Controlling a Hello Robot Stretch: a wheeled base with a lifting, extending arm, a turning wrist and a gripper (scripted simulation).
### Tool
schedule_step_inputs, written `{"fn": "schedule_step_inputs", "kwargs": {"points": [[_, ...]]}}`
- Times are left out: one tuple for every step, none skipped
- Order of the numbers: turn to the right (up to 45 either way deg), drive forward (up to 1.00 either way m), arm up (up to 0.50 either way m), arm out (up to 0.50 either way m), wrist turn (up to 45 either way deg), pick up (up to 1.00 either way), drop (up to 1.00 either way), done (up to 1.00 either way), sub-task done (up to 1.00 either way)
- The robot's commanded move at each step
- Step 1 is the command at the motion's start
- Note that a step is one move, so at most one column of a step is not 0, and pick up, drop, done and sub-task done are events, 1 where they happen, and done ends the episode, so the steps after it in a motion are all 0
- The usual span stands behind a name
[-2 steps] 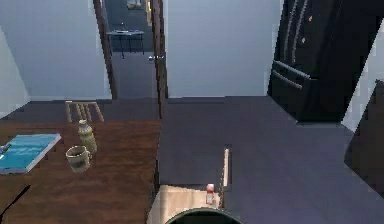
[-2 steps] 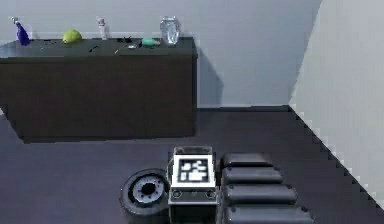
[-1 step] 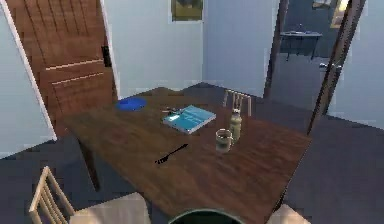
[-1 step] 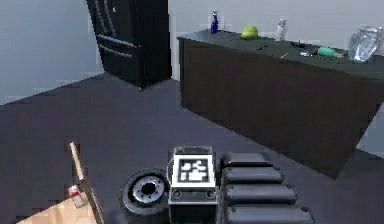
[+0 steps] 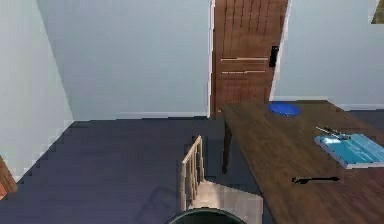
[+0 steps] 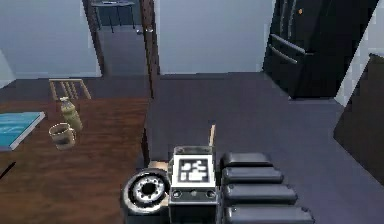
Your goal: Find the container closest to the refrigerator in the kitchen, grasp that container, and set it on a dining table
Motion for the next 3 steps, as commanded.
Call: {"fn": "schedule_step_inputs", "kwargs": {"points": [[-42.0,0.0,0.0,0.0,0.0,0.0,0.0,0.0,0.0],[45.0,0.0,0.0,0.0,0.0,0.0,0.0,0.0,0.0],[45.0,0.0,0.0,0.0,0.0,0.0,0.0,0.0,0.0]]}}
